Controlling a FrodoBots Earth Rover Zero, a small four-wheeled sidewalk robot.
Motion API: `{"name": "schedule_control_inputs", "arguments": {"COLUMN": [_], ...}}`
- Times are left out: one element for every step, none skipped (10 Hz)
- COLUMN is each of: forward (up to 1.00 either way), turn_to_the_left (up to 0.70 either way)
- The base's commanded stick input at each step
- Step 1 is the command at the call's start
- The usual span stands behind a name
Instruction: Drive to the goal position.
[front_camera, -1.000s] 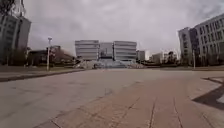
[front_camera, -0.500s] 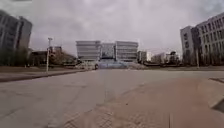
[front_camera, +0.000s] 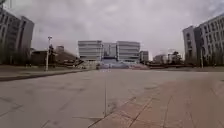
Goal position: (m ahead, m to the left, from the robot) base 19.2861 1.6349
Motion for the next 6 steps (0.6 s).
{"name": "schedule_control_inputs", "arguments": {"forward": [1.00,1.00,1.00,1.00,1.00,1.00], "turn_to_the_left": [-0.24,-0.22,0.00,0.00,0.00,0.00]}}
